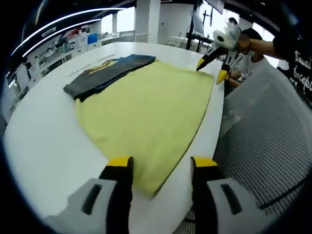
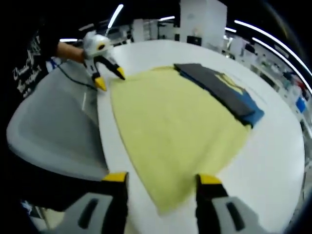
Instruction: Fold the garment on the visible template until the final outline fits inside the template.
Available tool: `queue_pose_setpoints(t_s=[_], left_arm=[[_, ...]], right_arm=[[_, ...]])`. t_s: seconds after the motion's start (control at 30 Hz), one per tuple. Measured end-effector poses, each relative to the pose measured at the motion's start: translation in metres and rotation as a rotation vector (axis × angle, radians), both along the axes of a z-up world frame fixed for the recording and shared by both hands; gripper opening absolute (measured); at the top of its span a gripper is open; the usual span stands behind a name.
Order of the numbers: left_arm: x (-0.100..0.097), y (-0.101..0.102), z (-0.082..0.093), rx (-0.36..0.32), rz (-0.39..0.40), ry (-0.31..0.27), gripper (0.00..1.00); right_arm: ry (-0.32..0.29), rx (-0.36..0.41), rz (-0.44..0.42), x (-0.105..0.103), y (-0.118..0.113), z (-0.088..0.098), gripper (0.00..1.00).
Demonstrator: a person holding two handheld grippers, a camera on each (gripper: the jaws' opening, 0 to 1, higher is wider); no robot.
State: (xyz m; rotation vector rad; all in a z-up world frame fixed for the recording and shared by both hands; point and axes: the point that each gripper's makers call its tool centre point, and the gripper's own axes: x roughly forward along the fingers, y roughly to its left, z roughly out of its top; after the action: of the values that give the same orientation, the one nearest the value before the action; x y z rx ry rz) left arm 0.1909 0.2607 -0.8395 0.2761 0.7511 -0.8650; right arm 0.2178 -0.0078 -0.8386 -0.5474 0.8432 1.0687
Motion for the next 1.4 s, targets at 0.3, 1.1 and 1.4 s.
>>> queue_pose_setpoints(t_s=[0.3,1.1,1.4], left_arm=[[0.0,0.003,0.0,0.071,-0.067,-0.049,0.39],[0.026,0.013,-0.003,0.12,-0.003,-0.034,0.02],[0.024,0.016,-0.005,0.134,-0.012,-0.05,0.0]], right_arm=[[-0.01,-0.081,0.03,0.0,-0.011,-0.011,0.42],[0.01,-0.038,0.002,0.02,-0.009,-0.012,0.0],[0.02,-0.012,-0.033,0.019,-0.01,-0.007,0.0]])
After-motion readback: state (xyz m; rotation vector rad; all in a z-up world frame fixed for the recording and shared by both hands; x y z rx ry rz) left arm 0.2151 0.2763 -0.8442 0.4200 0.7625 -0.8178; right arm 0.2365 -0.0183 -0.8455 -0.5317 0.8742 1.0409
